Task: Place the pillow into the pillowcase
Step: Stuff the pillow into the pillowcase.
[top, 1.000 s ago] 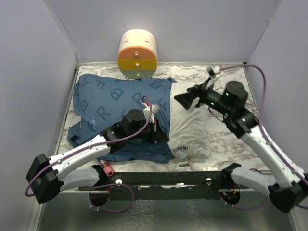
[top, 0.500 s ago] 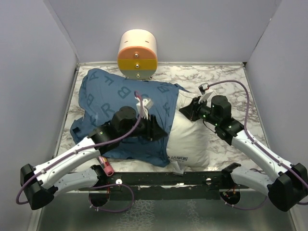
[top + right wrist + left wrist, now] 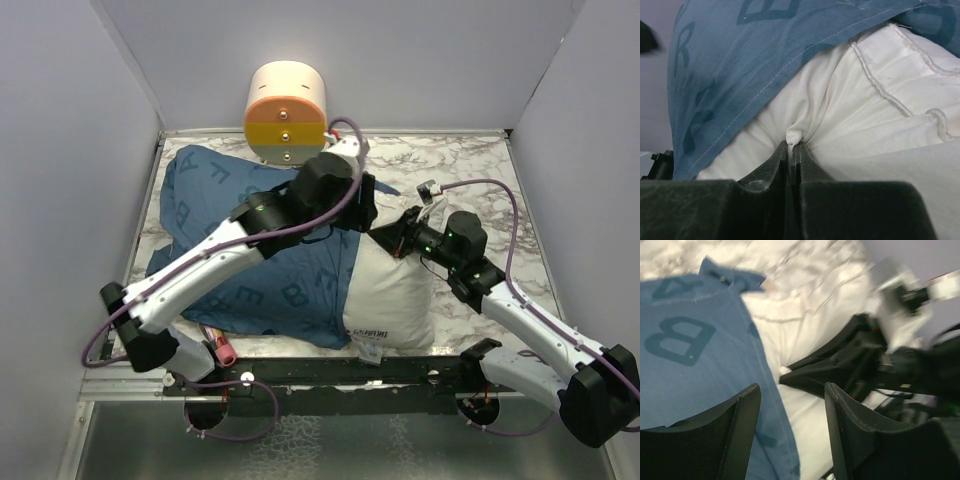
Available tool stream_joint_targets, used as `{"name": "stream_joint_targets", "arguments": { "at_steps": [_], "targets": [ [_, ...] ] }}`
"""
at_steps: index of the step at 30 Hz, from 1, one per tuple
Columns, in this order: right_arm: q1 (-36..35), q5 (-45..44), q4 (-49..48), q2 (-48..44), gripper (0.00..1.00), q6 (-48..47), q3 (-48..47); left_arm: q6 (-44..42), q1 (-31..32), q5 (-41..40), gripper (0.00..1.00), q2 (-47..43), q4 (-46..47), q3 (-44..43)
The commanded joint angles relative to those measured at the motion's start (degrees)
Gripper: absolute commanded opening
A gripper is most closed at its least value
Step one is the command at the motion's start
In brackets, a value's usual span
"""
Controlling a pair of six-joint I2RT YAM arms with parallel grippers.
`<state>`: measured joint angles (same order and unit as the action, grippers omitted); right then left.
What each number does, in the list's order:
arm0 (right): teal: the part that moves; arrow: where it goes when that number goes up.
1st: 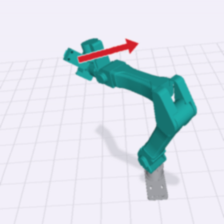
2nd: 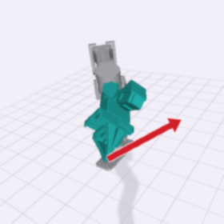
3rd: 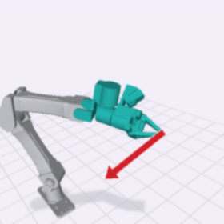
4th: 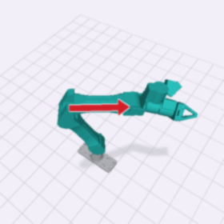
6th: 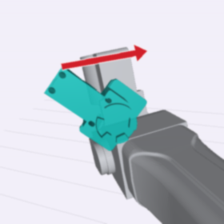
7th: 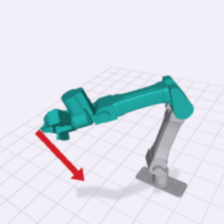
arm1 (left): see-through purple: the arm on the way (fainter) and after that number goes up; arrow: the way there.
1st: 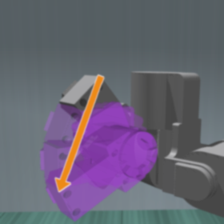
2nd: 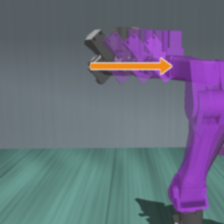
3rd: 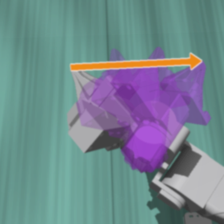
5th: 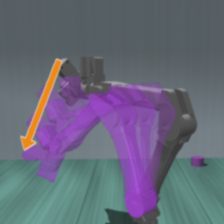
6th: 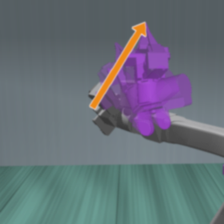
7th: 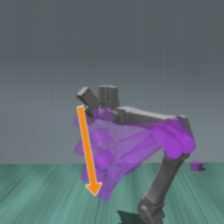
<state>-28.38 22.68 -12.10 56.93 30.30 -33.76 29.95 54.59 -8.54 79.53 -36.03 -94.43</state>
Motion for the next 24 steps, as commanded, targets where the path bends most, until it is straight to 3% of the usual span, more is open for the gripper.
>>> {"name": "stream_joint_targets", "arguments": {
  "at_steps": [1, 9, 11, 14, 16, 20, 24],
  "targets": [
    [-0.89, 6.52, 4.77, -0.07, 0.05, 1.6, 2.12, -4.38, 2.28, -13.17, 0.58, 9.7, -13.96, -6.36],
    [-0.88, 6.23, 5.91, -1.36, 0.05, 1.08, 2.8, -9.41, 2.43, -22.58, 0.58, 20.57, -22.24, -11.65],
    [-0.89, 6.02, 6.82, -1.87, 0.05, 0.55, 2.54, -9.95, 2.42, -23.51, 0.48, 21.21, -22.6, -11.4],
    [-0.83, 5.23, 8.63, -2.75, 0.05, -0.69, 1.61, -10.22, 2.39, -23.6, 0.16, 21.12, -22.3, -11.67],
    [-0.88, 4.23, 10.14, -3.76, 0.06, -1.35, 0.62, -10.23, 2.4, -22.89, 0.04, 20.64, -21.59, -12.02],
    [-0.87, 2.86, 14.92, -6.9, 0.1, -4.73, -4.64, -9.34, 2.44, -19.62, 0.0, 19.47, -21.18, -14.62],
    [-0.79, -2.19, 24.58, -8.97, 0.27, -8.58, -14.68, -7.77, 2.45, -13.16, 0.0, 15.02, -16.4, -15.06]
  ]
}}
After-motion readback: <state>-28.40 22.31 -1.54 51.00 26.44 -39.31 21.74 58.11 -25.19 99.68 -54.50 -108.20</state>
